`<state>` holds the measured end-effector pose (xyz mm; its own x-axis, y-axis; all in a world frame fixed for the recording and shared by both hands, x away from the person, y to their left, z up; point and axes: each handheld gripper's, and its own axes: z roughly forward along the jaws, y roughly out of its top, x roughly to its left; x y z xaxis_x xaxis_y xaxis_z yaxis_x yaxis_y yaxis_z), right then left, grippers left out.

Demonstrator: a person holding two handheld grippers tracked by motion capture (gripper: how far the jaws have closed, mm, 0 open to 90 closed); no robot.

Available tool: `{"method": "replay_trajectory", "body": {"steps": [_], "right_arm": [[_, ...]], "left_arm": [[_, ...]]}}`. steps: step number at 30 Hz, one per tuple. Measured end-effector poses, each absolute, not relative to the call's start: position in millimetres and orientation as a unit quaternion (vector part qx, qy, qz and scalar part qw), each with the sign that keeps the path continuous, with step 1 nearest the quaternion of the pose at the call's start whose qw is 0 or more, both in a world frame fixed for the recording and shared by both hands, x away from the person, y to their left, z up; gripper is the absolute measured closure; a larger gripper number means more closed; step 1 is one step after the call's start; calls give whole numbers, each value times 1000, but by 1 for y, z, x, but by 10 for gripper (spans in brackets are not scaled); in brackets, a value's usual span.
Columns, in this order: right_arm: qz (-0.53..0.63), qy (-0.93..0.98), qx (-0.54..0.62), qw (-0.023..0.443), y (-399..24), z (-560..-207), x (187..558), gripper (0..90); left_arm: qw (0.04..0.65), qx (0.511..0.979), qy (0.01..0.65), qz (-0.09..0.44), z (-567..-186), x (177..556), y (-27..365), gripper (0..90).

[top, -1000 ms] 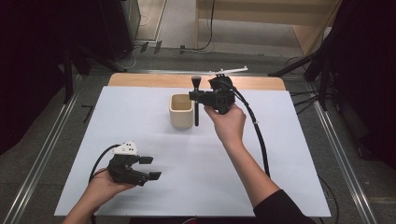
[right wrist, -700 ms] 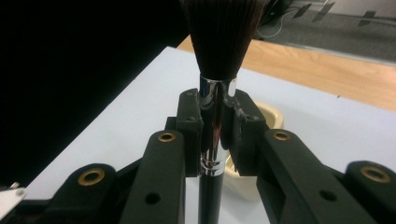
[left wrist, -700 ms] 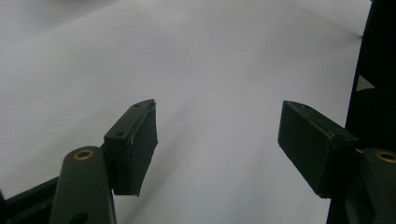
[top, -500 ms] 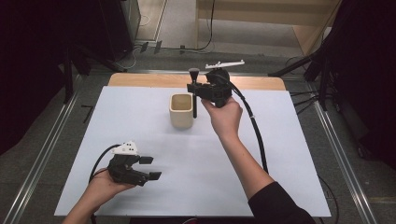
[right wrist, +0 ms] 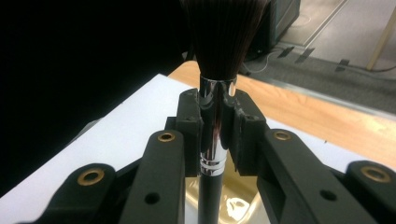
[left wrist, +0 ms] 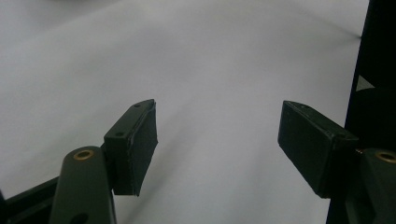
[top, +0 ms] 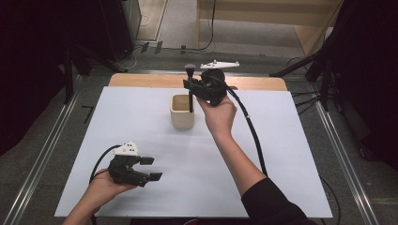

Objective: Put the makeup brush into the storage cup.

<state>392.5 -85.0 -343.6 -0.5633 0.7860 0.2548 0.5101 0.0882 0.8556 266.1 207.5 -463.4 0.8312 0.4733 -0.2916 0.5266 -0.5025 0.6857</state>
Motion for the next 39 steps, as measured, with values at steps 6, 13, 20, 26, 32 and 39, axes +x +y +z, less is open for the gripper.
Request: {"method": "replay_trajectory", "body": {"steps": [6,13,20,26,32,39], "right_arm": [[511,719,442,160,-82,-341,397,780],[508,719,442,170,-77,-341,404,780],[505,720,439,182,-73,-342,410,780],[509,712,445,189,-72,-346,415,780],[518,708,443,184,-69,-352,419,779],[521,704,446,185,-67,-358,426,780]], "left_arm": [[408,865,289,-34,-464,266,207,289],[407,866,288,-33,-464,266,207,289],[406,867,287,-35,-464,266,206,289],[406,867,287,-35,-464,267,206,289],[405,868,284,-35,-465,267,206,289],[405,868,286,-36,-465,267,206,289]]}}
